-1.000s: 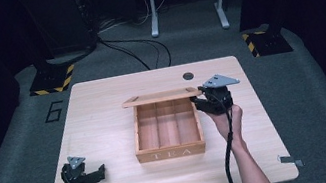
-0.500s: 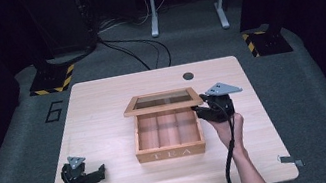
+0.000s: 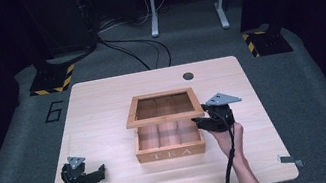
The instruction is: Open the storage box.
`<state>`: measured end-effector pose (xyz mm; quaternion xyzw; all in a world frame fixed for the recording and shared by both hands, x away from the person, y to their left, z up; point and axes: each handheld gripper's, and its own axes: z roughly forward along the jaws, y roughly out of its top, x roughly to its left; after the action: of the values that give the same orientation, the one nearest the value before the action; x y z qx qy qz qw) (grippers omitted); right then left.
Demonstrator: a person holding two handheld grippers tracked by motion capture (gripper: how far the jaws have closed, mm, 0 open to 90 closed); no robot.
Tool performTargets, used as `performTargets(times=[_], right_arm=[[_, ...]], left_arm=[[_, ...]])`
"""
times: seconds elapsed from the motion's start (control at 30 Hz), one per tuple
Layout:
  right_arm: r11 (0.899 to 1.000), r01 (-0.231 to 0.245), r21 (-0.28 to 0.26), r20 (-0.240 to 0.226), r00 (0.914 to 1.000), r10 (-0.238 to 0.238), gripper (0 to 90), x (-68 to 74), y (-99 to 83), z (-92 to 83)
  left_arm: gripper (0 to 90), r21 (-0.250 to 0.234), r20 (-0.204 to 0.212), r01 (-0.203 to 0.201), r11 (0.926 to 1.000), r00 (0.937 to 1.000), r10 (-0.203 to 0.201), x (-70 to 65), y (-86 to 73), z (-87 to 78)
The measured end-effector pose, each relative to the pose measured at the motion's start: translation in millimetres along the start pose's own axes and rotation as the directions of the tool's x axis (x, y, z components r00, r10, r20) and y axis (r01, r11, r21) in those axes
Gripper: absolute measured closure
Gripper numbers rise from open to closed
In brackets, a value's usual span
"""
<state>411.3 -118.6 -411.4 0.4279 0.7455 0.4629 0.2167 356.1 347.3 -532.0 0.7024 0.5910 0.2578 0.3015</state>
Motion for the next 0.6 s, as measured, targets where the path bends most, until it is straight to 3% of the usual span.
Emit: performTargets(times=[0.6], right_arm=[[0.997,-0.049,0.052,-0.024,0.9985,0.05,41.8,2.0,-36.1,4.4]], left_arm=[[3.4,-0.001,0.001,0.001,1.0,1.0,-0.001,-0.1,0.0,0.0]])
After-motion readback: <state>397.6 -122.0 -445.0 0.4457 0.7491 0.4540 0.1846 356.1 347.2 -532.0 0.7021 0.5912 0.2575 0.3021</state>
